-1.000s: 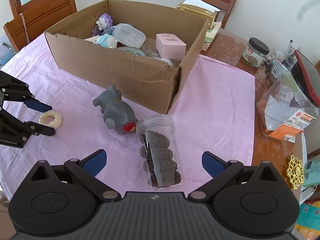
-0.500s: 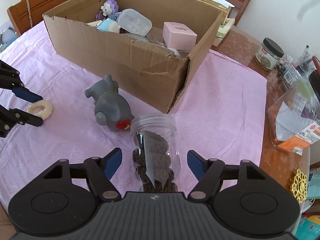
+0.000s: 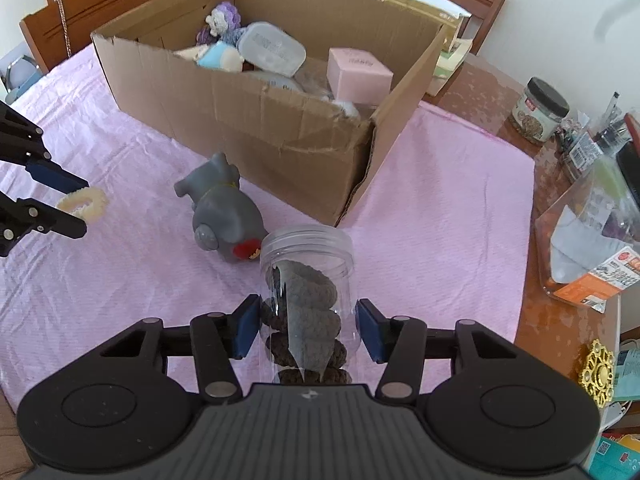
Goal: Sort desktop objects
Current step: 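Grasp the cream scrunchie with the left tool while the right tool grasps the cookie jar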
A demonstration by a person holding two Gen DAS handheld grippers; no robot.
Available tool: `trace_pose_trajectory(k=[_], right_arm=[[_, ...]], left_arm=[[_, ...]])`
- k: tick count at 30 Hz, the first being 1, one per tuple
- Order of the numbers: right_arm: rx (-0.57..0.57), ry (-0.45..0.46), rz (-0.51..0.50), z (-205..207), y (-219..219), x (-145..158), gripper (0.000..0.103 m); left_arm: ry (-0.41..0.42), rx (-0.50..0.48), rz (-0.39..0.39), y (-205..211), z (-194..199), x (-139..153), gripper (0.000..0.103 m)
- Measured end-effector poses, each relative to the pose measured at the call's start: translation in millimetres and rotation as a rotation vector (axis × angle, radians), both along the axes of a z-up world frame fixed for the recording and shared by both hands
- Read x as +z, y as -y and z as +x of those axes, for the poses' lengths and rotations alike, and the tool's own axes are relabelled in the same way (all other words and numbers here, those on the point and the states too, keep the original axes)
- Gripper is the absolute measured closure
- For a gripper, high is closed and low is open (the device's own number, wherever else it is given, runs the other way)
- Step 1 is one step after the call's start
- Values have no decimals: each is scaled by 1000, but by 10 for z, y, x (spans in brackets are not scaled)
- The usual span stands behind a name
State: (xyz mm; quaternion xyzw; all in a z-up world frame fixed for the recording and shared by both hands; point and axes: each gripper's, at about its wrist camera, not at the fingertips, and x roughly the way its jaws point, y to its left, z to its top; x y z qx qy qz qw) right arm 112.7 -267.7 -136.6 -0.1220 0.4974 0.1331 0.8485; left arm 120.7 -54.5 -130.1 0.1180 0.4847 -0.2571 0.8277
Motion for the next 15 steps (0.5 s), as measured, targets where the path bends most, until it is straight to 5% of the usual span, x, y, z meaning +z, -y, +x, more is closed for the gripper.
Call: trace_pose_trajectory(k=[15], right_arm=[[37,46,8,-98,-74,463,46]], left_arm=[[56,-36,-48,-25,0,494,74]])
